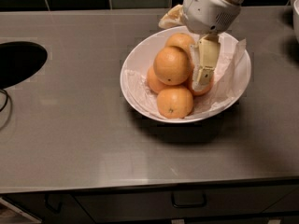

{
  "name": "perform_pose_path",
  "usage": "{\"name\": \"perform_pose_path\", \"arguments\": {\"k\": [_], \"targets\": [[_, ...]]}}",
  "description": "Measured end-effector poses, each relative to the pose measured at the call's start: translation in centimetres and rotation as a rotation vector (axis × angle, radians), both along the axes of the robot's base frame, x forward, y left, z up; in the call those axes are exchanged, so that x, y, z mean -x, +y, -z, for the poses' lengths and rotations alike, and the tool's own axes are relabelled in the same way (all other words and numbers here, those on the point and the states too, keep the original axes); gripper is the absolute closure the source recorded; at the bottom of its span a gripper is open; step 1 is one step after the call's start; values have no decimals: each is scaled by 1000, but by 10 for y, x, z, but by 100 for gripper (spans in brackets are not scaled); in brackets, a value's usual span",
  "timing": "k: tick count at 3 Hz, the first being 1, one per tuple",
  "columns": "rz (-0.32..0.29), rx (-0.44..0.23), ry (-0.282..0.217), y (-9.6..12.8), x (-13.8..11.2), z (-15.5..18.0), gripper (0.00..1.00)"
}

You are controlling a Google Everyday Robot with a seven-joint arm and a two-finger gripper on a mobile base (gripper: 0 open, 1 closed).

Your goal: Pick orange from white bowl

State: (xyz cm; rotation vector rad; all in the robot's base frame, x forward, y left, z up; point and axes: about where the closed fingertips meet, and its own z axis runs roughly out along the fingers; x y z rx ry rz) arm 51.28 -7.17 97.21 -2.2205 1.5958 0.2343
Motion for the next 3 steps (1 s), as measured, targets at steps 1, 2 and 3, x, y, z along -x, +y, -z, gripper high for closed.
{"name": "perform_pose_path", "arguments": {"k": [1,2,3], "targets": [[-42,19,42,7,-3,11,3],[-54,32,65,9,-5,20,9],[-57,36,69,9,-5,23,10]]}}
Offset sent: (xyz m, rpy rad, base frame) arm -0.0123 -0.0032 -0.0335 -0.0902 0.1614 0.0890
